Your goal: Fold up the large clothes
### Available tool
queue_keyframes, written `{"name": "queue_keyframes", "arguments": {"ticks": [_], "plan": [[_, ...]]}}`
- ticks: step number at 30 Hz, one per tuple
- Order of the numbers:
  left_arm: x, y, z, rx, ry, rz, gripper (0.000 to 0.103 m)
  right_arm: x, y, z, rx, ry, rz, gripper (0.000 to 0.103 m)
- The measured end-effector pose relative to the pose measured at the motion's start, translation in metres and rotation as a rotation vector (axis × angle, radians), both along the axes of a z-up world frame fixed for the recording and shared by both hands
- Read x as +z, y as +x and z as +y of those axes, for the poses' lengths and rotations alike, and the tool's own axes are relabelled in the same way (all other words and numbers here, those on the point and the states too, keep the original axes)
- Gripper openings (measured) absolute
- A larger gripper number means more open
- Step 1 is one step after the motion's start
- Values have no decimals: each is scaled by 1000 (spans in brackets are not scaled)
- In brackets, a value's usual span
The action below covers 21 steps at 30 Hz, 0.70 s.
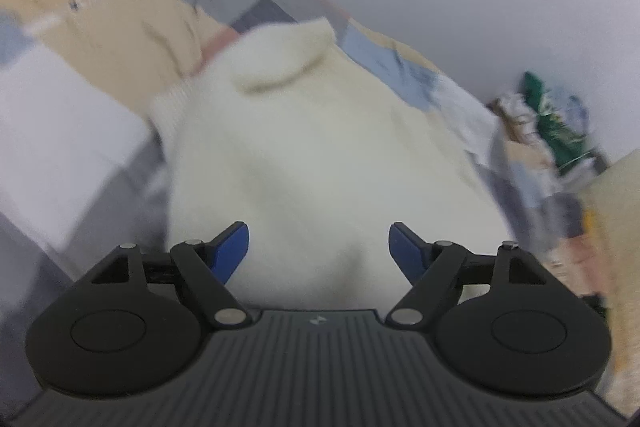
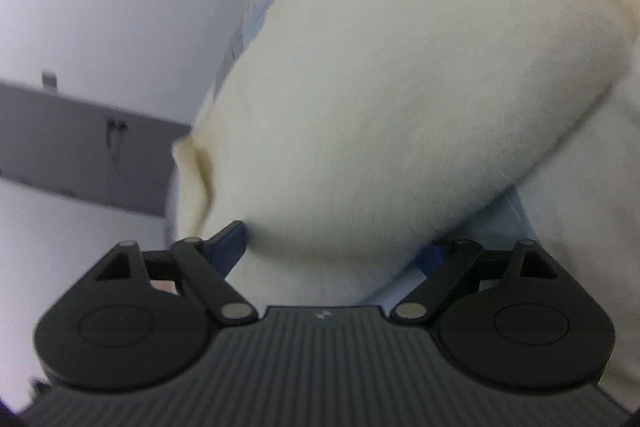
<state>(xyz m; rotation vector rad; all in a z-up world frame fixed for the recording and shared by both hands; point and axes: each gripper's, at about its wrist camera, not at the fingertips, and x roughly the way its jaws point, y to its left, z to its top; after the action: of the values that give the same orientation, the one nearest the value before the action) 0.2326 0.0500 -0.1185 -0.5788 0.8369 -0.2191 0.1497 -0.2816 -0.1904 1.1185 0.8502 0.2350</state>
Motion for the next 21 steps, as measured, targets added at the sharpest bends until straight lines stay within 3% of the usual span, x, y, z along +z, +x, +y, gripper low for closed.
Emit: {"name": "queue_keyframes", "arguments": {"ticks": [4,17,19,21], "plan": [[-13,-3,6,8,-129,58,83,7,5,-3,-11,27,-39,89],[-24,3,-8,0,-69,122,85,6,-3,-10,-14,24,-55,89],[-29,3,-8,5,-80,141,86,6,-2,-9,-19,28,-50,89],[-41,3,-7,8,-156,184,87,6,-2,-9,-23,26,-43,89]]}}
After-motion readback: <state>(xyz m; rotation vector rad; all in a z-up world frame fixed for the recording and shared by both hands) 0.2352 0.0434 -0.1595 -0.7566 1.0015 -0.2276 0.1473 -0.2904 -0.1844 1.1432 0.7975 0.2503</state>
